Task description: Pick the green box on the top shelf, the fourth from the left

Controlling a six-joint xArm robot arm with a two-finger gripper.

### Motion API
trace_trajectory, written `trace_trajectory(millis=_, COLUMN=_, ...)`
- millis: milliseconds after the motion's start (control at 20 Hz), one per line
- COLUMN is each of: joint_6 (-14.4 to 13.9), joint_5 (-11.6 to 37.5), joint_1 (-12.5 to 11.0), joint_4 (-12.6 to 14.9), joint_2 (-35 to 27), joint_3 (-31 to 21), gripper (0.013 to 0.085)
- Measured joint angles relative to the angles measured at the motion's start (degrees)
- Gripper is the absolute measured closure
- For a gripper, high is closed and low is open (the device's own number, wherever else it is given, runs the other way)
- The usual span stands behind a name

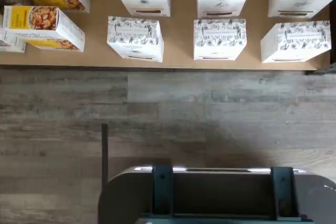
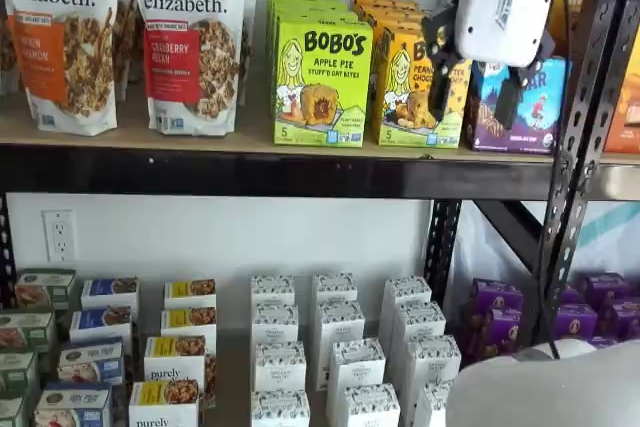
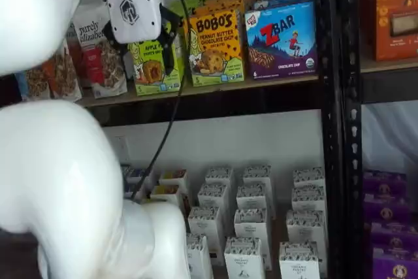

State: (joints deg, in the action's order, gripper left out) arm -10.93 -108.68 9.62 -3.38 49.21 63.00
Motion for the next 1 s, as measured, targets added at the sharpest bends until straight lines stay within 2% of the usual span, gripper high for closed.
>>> trace_trajectory(millis=200, joint_6=-2.84, joint_5=0.94, joint_1=3.33, joint_4=1.39, joint_2=-1.58, joint_3=0.32, gripper=0.013)
trace_trajectory(millis=600, joint_6=-8.39, joint_5=7.34, joint_1=9.93, joint_4=5.88, joint_2=-3.66, joint_3=-0.41, gripper=0.013)
trace_trajectory(millis=800, joint_6=-9.56, joint_5=8.43, joint_1=11.12, joint_4=6.54, joint_2=-5.75, joint_3=0.34, gripper=0.013)
trace_trajectory(millis=1000, joint_6=-10.39, joint_5=12.1, joint_1=11.82, joint_4=6.82, joint_2=-7.86, joint_3=0.67, gripper=0.013)
